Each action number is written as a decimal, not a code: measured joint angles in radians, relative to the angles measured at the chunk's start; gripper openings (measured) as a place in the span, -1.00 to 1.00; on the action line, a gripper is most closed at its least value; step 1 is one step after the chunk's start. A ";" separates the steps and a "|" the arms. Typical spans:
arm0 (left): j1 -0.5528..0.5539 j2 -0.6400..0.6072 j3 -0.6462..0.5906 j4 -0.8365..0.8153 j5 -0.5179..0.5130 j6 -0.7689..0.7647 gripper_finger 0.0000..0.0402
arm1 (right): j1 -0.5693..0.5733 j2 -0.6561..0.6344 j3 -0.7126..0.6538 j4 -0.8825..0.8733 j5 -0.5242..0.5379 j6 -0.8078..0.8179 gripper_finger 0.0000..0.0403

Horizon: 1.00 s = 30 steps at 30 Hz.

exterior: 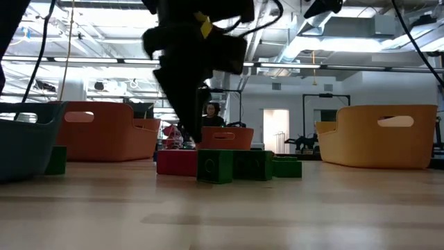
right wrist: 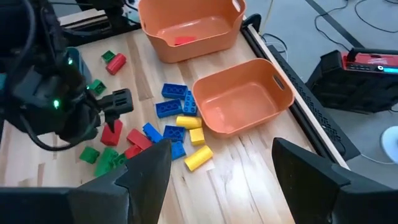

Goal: Sort blocks
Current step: Put the red block into the left orange bin

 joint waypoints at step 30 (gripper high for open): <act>0.076 0.028 -0.058 -0.056 -0.027 0.135 -0.39 | 0.018 -0.030 0.001 0.005 0.000 0.018 0.44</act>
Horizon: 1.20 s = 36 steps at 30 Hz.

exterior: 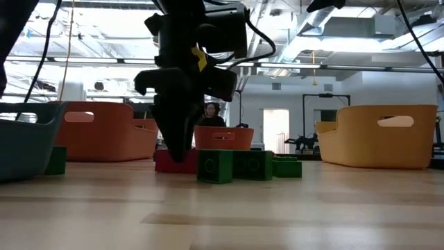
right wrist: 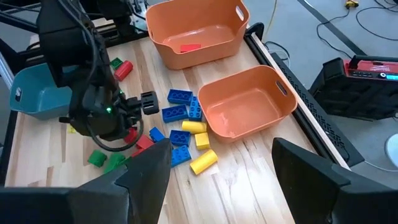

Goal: Sort blocks
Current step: Put the red block into the left orange bin

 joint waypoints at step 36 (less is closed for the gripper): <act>0.827 -0.456 -0.210 -0.382 -0.089 -0.105 -0.39 | 0.040 0.023 0.000 0.098 0.082 0.147 0.44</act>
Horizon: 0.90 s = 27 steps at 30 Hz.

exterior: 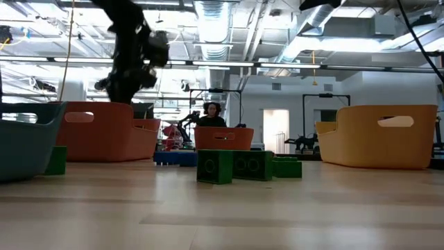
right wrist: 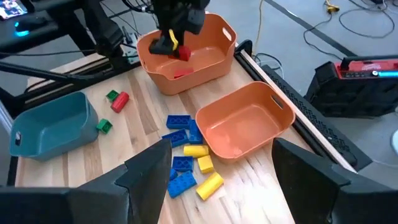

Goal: Sort blocks
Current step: Put the red block into the left orange bin, then put the green game piece into the right orange bin

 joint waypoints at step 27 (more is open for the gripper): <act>-0.189 -0.256 0.120 0.202 -0.096 -0.215 0.43 | 0.393 0.338 -0.261 0.130 -0.224 -0.124 0.44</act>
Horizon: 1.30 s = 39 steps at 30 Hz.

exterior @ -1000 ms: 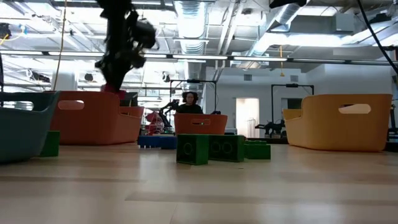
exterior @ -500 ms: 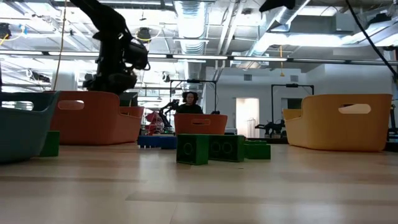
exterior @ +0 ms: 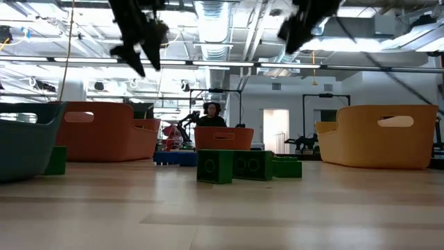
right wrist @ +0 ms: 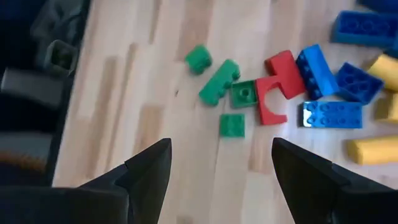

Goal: Sort blocks
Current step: Put the green game piece into the right orange bin

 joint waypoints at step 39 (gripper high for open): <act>-0.218 -0.159 0.000 -0.040 -0.077 0.142 0.43 | 0.229 0.504 0.005 0.317 0.369 0.685 0.04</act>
